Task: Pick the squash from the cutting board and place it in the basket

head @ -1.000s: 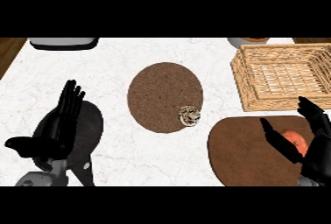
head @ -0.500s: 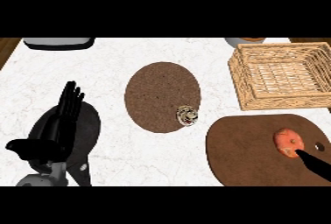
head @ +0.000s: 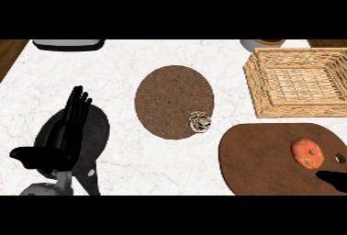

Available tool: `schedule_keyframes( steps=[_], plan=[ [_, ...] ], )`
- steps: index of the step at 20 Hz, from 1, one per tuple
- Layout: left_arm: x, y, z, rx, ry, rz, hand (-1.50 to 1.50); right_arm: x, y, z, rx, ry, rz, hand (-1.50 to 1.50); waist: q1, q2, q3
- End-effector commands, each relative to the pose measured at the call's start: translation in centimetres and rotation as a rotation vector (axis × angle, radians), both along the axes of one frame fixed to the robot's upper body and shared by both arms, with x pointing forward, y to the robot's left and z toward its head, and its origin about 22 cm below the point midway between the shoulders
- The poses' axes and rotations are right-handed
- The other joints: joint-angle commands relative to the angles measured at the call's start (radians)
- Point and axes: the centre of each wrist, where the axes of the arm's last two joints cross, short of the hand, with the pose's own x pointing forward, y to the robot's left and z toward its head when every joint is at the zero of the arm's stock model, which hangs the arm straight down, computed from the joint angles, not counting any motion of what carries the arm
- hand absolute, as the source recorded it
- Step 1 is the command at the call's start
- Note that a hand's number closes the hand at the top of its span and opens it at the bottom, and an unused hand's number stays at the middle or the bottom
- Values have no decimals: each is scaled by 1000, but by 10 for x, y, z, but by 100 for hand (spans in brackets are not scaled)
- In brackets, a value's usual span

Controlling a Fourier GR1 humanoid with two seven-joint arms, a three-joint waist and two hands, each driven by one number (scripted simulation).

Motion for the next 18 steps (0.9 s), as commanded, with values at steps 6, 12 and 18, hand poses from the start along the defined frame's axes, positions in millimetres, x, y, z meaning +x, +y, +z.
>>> schedule_keyframes(
  steps=[6, 12, 18],
  plan=[
    [-7, -21, -6, -19, 5, 0, 0, 3, 30, 56, -1, 212, -76, -150, 1, 2, 7],
    [-5, -6, -1, -11, -10, 6, 0, 13, 27, 42, 24, 257, -117, -150, 0, 2, 9],
    [2, -3, 11, -11, 14, -17, 0, 24, 40, 29, 34, 255, -131, -150, -2, 2, 10]
  ],
)
